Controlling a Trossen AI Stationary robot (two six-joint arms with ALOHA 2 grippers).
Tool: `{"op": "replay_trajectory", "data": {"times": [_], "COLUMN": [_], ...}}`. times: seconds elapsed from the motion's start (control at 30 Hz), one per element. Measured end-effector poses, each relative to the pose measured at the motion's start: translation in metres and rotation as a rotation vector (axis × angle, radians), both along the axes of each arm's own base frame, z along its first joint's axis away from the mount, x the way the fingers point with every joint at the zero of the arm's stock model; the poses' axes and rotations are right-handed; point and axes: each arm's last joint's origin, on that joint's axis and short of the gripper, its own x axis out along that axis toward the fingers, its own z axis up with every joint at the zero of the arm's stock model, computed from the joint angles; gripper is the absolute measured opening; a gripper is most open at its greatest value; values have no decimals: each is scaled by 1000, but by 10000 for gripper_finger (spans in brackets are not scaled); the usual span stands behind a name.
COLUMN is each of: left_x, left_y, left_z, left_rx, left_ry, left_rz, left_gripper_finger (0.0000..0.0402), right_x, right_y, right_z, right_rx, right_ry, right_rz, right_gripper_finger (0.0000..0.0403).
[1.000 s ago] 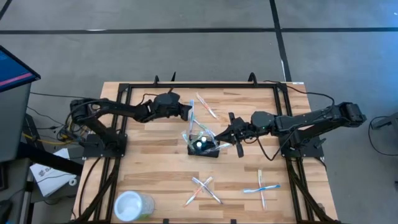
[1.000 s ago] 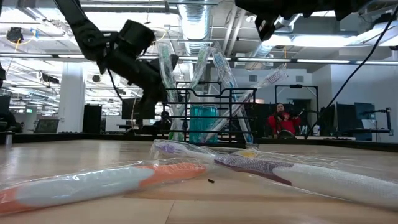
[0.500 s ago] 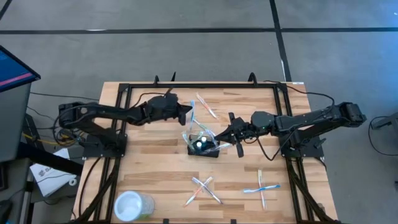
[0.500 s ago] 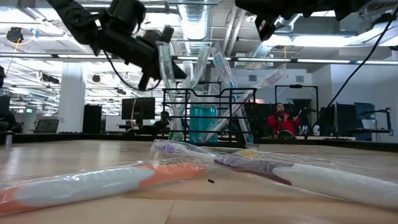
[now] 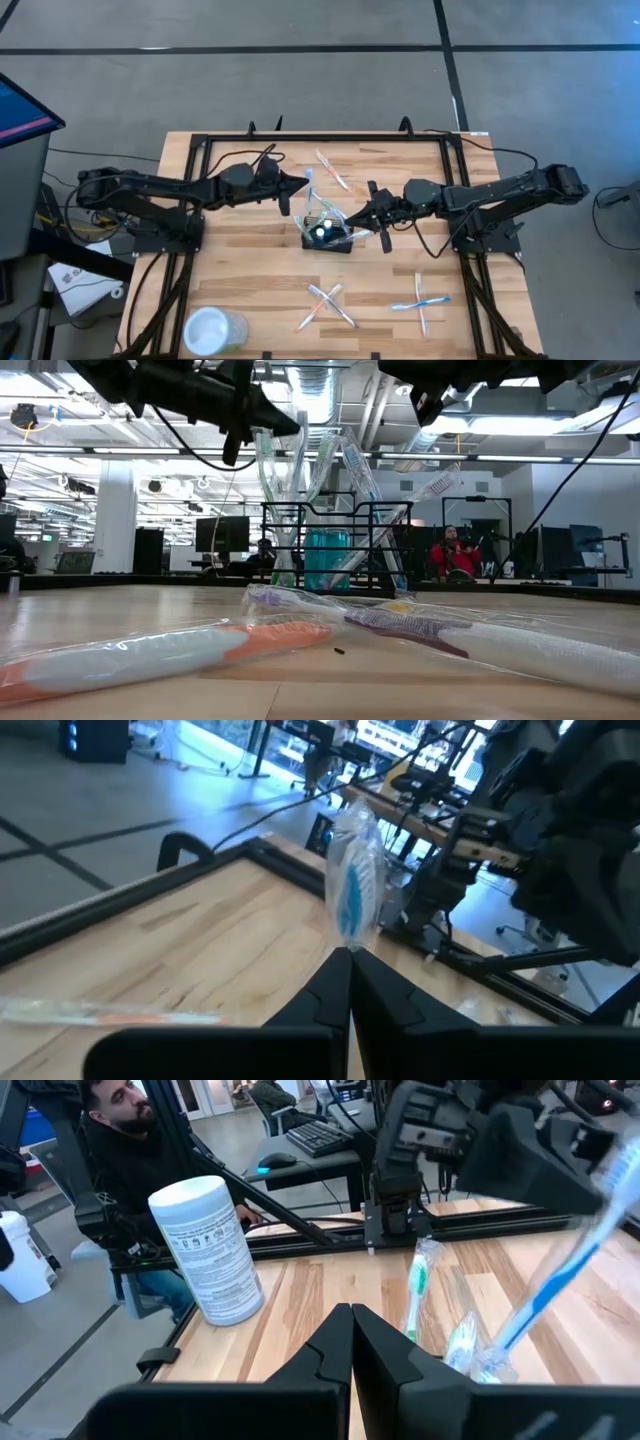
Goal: Pick & Place toothbrushing station
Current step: Put the top blue toothbrush into the wire organizer
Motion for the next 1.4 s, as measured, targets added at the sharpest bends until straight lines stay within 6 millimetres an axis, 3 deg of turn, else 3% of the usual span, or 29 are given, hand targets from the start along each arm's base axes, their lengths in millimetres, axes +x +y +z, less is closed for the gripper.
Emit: {"op": "replay_trajectory", "data": {"times": [0.6,1.4], "left_x": [1,5], "left_y": [-32,-44], "left_z": [3,0], "left_rx": [57,78], "left_ry": [2,-10], "left_rz": [-52,-69], "left_gripper_finger": [0,0], "right_x": [0,0], "right_y": [0,0], "right_z": [0,-2], "right_rx": [0,-2], "right_ry": [3,20], "right_rz": [0,2], "right_gripper_finger": [0,0]}}
